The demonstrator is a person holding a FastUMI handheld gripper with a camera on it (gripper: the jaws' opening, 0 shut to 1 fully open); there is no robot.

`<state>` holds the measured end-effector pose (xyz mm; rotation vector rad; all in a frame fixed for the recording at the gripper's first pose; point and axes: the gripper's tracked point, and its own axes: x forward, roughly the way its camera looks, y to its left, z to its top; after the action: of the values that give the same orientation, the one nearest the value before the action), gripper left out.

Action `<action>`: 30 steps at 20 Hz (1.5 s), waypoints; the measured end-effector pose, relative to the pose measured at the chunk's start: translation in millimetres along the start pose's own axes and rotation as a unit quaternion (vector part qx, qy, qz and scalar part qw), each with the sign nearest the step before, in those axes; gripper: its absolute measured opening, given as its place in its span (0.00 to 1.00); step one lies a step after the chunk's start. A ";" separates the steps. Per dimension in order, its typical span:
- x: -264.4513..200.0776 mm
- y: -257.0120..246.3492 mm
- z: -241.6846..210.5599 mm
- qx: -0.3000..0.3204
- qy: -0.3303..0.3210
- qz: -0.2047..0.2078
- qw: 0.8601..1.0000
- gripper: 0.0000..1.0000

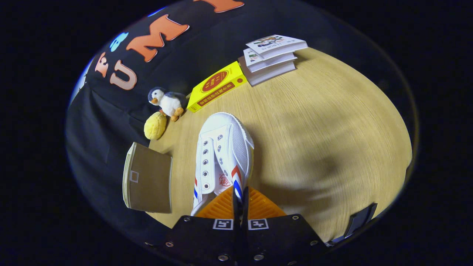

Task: Open the storage box then place both shoes into the box .Put the left shoe in first, then the right shoe, with the right side of both shoes facing outward in a uniform manner.

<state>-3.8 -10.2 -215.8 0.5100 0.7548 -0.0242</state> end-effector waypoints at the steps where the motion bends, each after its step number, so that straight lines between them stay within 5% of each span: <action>1: -3.2 15.9 1.8 0.000 -0.005 0.001 1.000 0.00; 19: -2.8 331.7 -46.7 -0.032 -0.030 0.035 0.998 0.00; 30: 69.9 347.5 -92.5 -0.073 0.007 -0.073 0.995 0.00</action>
<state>57.3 347.8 -168.0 0.3146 0.8002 -0.1003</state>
